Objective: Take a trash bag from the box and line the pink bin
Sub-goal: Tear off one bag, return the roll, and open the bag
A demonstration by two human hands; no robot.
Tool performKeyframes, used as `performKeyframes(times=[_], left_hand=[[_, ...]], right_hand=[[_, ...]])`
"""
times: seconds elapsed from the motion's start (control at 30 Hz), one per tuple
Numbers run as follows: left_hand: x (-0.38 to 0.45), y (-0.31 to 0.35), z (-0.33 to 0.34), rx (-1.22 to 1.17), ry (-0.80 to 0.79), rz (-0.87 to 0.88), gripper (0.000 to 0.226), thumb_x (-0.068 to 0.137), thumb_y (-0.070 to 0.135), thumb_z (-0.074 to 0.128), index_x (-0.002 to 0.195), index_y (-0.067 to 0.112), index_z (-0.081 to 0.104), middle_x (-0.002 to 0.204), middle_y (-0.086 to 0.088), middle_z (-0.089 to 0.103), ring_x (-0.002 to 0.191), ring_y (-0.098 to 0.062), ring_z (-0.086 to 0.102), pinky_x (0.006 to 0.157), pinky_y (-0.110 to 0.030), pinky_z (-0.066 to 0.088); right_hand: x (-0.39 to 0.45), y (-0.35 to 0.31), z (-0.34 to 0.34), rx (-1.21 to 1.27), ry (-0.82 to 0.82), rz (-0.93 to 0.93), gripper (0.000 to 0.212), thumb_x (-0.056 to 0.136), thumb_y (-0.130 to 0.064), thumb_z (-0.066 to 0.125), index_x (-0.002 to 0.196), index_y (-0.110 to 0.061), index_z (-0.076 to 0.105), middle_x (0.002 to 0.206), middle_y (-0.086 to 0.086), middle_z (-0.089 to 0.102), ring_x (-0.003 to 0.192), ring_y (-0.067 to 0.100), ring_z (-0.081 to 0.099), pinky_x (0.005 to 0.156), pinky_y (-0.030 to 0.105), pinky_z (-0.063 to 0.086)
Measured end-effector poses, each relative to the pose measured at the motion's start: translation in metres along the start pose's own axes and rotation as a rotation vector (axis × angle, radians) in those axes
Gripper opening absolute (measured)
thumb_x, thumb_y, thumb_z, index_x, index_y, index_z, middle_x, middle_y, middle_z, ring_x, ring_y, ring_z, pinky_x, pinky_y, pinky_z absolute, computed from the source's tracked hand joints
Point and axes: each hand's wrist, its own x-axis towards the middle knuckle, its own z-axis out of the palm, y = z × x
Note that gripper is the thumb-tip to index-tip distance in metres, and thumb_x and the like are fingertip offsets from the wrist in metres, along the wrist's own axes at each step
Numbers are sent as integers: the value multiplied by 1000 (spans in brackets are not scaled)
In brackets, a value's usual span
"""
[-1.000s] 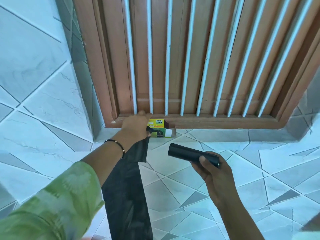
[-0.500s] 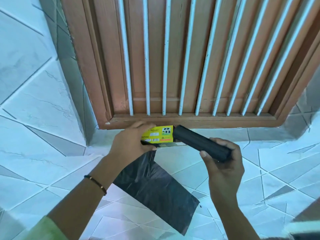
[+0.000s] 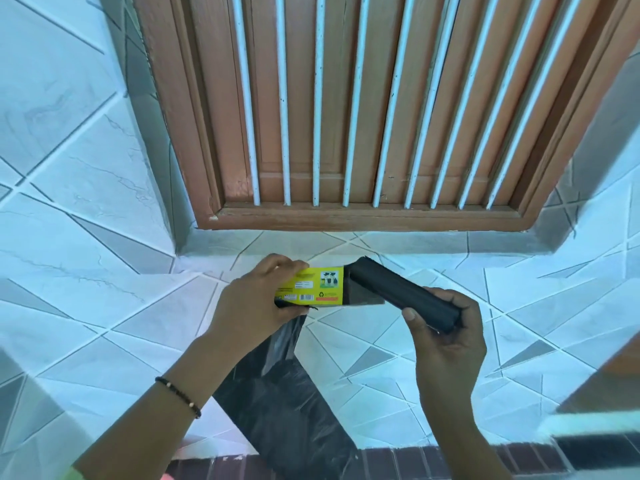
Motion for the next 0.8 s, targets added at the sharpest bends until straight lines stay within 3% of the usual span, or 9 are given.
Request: performKeyframes(times=[0.13, 0.23, 0.43, 0.6, 0.8], left_hand=[[-32, 21, 6, 30, -31, -69, 63, 69, 52, 71, 127, 39, 49, 126, 16, 50, 97, -13, 62, 80, -30, 51], [-56, 34, 7, -14, -11, -147, 63, 67, 52, 72, 125, 36, 52, 121, 13, 54, 100, -13, 60, 82, -29, 49], [-101, 44, 1, 19, -23, -185, 60, 64, 57, 67, 119, 37, 54, 108, 12, 54, 89, -14, 62, 75, -28, 52], [-121, 54, -2, 31, -131, -127, 64, 63, 57, 70, 122, 40, 52, 113, 18, 52, 89, -12, 63, 70, -21, 45], [-129, 60, -6, 37, -98, -96, 66, 62, 60, 68, 122, 37, 54, 112, 16, 55, 88, -8, 62, 71, -19, 46]], right_hand=[[-19, -9, -25, -30, -38, 21, 42, 74, 6, 71, 96, -27, 56, 95, -17, 65, 92, 4, 63, 83, 24, 54], [-38, -12, -42, -111, -145, -13, 44, 72, -1, 75, 99, -29, 54, 102, -15, 63, 101, 10, 61, 85, 26, 52], [-53, -22, -68, -386, -454, -287, 27, 79, -17, 61, 103, -20, 47, 110, -4, 52, 106, -1, 50, 79, 3, 40], [-60, -30, -75, -333, -287, -223, 36, 75, -8, 67, 104, -19, 50, 107, -3, 56, 104, -5, 51, 80, 4, 39], [-70, -35, -76, -383, -286, -257, 39, 74, -8, 67, 105, -21, 48, 108, -3, 56, 103, -10, 49, 76, 1, 39]])
